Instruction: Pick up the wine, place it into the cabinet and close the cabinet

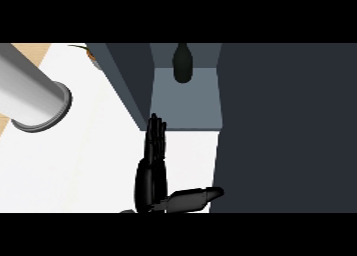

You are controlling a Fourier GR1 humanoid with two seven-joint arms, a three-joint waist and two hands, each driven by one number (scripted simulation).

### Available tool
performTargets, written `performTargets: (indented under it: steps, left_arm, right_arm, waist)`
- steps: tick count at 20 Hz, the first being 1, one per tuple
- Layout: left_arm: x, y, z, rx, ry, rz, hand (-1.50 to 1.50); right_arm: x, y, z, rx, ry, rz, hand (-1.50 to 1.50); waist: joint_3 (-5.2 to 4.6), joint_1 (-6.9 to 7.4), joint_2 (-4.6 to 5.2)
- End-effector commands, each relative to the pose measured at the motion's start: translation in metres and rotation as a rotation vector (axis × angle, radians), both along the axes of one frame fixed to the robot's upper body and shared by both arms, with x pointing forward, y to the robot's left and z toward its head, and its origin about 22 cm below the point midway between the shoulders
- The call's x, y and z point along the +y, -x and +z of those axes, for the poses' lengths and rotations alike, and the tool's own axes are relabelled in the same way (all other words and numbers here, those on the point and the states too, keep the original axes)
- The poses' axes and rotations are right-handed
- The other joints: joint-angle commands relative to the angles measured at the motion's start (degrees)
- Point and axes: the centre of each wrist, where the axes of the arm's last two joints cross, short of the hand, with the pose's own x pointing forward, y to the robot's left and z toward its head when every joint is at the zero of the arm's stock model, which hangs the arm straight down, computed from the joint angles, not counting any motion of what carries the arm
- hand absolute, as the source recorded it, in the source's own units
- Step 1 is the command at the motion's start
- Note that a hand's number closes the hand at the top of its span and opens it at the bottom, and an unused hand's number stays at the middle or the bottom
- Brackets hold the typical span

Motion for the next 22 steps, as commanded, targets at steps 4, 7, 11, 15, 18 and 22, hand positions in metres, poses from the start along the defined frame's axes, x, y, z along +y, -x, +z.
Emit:
performTargets:
  steps: [4, 7, 11, 15, 18, 22]
  left_arm:
    - [0.009, 0.052, 0.024, -0.03, 0.054, 0.032, -1.5]
    - [0.028, 0.055, 0.017, -0.04, 0.018, -0.016, -1.5]
    - [0.048, 0.072, 0.026, -0.051, 0.023, -0.072, -1.5]
    - [0.077, 0.068, 0.029, -0.059, 0.023, -0.106, -1.5]
    - [0.083, 0.089, 0.03, -0.042, 0.013, -0.134, -1.5]
    - [0.109, 0.085, 0.034, -0.056, 0.008, -0.12, -1.5]
  right_arm:
    - [-0.008, 0.006, 0.005, -0.042, -0.04, 0.043, -1.5]
    - [0.009, 0.004, 0.019, -0.007, -0.02, 0.112, -1.5]
    - [0.0, 0.013, 0.006, 0.028, -0.035, 0.174, 1.5]
    - [0.012, 0.031, 0.009, 0.047, 0.042, 0.207, 1.5]
    - [-0.009, 0.034, 0.008, 0.03, 0.066, 0.222, 1.5]
    - [0.012, 0.029, 0.003, 0.041, 0.038, 0.282, 1.5]
  waist:
    - [0.0, 0.15, 0.1]
    - [-0.06, 0.2, 0.15]
    - [-0.02, 0.01, 0.07]
    - [-0.08, -0.26, 0.07]
    - [0.01, -0.5, 0.03]
    - [-0.08, -0.12, 0.1]
